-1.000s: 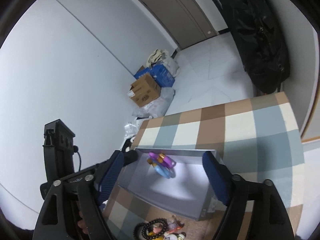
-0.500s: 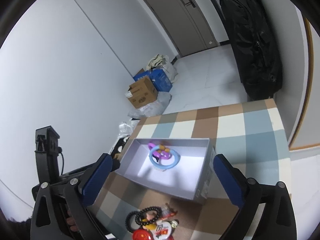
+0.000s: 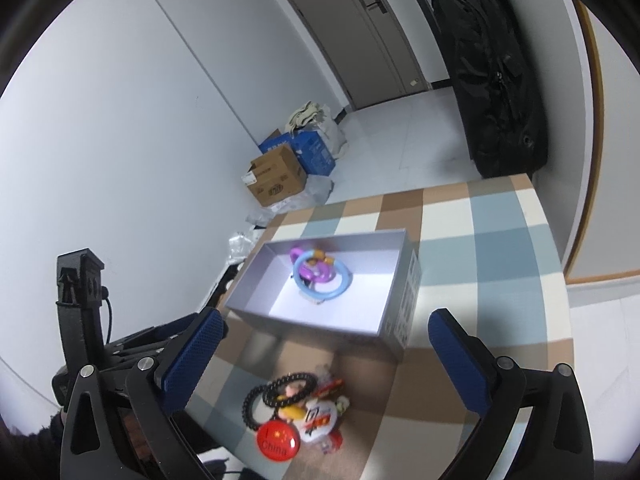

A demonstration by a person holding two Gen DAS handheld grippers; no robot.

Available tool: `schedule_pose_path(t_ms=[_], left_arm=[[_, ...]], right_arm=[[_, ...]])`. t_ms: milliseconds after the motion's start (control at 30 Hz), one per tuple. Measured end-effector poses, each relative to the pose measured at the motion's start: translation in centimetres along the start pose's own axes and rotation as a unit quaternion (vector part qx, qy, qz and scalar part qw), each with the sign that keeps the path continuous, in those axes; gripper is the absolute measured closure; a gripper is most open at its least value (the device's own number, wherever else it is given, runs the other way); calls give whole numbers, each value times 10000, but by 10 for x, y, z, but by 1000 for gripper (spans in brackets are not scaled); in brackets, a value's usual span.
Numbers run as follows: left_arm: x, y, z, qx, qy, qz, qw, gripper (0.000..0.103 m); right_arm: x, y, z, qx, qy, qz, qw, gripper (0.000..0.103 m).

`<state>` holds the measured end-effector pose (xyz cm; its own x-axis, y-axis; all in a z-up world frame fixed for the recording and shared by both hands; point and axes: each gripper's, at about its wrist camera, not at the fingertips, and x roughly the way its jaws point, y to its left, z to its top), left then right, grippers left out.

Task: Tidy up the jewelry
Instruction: 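Move both tools back to the black bead bracelets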

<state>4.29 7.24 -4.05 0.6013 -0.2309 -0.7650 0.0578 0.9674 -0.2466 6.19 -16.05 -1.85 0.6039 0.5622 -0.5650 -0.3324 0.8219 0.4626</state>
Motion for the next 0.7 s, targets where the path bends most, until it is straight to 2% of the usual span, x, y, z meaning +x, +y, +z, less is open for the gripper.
schedule_pose_path(t_ms=[100,200,467,500,567,700], left_arm=[[-4,-6,-3,160,-66,45,9998,34],[-7,-7,-5,167,-118,96,9997,19],[-15,2,-5,35,-211,194,9996,18],[-14,3,-5,22,-212,201,9996,18],[-14,6,-4,-10,-219,244,9995,18],[-15,11,-5,-29,-214,262,9994,18]], right_arm=[[0,4,-7,-63,89,-34,9999,0],[2,10,-14,-181,231,-78,9995,0],[24,18,-39,-86,931,112,9956,1],[29,20,-41,-60,1030,145,9946,2],[36,23,-44,-30,1164,212,9930,13],[48,32,-47,-152,1317,155,9910,19]])
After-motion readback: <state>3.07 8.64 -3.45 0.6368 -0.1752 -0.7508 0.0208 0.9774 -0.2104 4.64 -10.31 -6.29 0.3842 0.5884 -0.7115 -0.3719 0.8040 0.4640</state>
